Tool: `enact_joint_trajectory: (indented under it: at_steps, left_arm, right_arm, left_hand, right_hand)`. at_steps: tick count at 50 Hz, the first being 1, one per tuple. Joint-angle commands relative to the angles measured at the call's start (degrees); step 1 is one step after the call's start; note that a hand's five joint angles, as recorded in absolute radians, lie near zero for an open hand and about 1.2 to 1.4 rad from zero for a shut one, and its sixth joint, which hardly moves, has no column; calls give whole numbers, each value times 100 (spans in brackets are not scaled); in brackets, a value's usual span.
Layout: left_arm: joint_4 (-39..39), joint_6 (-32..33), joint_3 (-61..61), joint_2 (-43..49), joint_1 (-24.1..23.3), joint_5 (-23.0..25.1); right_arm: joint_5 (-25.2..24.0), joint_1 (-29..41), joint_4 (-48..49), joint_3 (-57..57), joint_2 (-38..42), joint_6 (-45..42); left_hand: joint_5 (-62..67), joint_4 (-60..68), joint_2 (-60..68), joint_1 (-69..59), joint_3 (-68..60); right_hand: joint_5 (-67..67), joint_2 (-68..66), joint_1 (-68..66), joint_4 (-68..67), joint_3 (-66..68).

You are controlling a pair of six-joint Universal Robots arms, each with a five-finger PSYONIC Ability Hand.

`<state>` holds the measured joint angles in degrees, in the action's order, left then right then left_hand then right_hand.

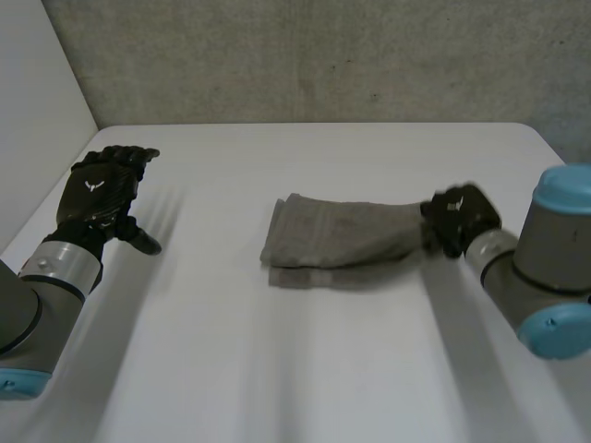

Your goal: Fold the towel.

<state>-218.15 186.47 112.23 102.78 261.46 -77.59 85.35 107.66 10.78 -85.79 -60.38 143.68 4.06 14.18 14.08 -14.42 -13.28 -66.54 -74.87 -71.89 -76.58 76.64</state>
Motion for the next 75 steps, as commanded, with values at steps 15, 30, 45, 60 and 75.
enact_joint_trajectory:
  at_steps: [15,30,45,60,75]
  left_arm:
    - [-8,4,-763,31,-464,-72]
    - [45,12,-1933,831,-1080,-81]
    - [1203,-312,-3804,2412,-2063,-626]
    - [1521,-278,-4016,3415,-2248,-600]
    - [1731,-278,-3858,3224,-2178,-582]
  right_arm:
    - [-581,2531,-584,2691,1924,-58]
    - [-581,2119,-972,1873,712,38]
    - [-546,1285,-946,1346,26,1600]
    - [-599,985,-1579,2480,1521,2903]
    - [-607,976,-2343,3219,1866,2912]
  left_hand:
    - [-334,-346,-336,371,256]
    - [-317,-329,-319,354,239]
    - [-301,-313,-302,337,222]
    - [-216,-229,-218,253,138]
    - [-233,-245,-235,269,155]
  right_hand:
    - [-346,-513,-811,-342,336]
    - [6654,6487,6189,6658,-6664]
    - [6654,6487,6189,6658,-6664]
    - [6654,6487,6189,6658,-6664]
    - [6654,6487,6189,6658,-6664]
